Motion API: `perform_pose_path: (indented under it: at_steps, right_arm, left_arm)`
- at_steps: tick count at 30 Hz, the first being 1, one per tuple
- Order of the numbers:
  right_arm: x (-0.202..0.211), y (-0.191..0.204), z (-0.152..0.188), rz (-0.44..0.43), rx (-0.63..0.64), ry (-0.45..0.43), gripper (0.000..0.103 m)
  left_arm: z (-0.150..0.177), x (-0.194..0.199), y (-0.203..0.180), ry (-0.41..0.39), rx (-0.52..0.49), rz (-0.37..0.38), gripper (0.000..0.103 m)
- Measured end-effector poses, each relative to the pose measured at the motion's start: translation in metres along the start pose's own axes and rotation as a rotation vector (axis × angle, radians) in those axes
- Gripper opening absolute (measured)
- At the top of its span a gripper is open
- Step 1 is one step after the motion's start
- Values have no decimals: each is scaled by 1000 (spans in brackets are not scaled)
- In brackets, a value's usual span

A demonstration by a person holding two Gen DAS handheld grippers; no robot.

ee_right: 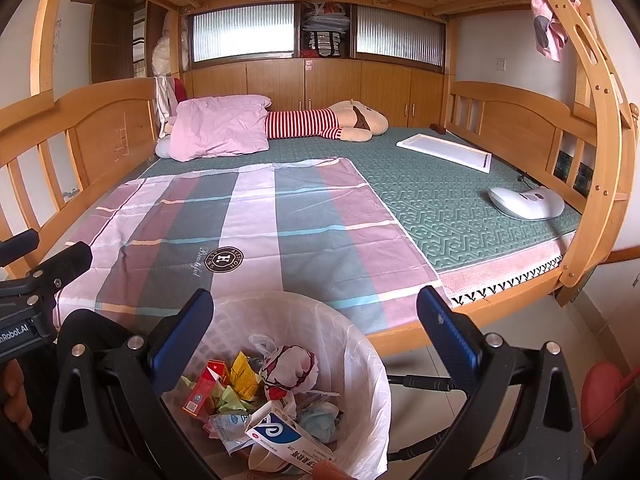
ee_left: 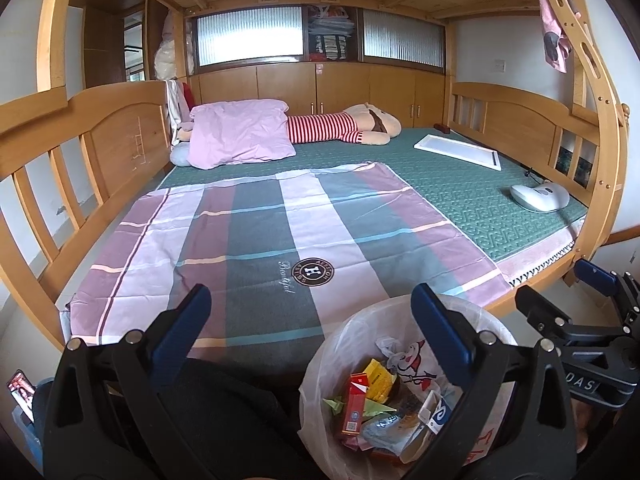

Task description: Collect trash

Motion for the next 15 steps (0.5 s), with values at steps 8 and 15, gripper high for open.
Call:
perform_pose_path:
  at_steps: [8,15]
  right_arm:
    - [-4,-4,2,10,-8,13,99]
    - [-4,-3,1,9,-15,14,99]
  left_arm:
    - [1,0,4,-2,14,0,99]
    - [2,-2,6,13,34,-7,99]
Point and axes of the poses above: each gripper's, at about its wrist camera, not at the fingertips, and x roughly against the way its jaws point, y to its left, z to its underside, the point moved 4 cm from there along -x, roughly the way its jaws point, and after that the axes turned 2 degrees about z, right-handed, at the moved point
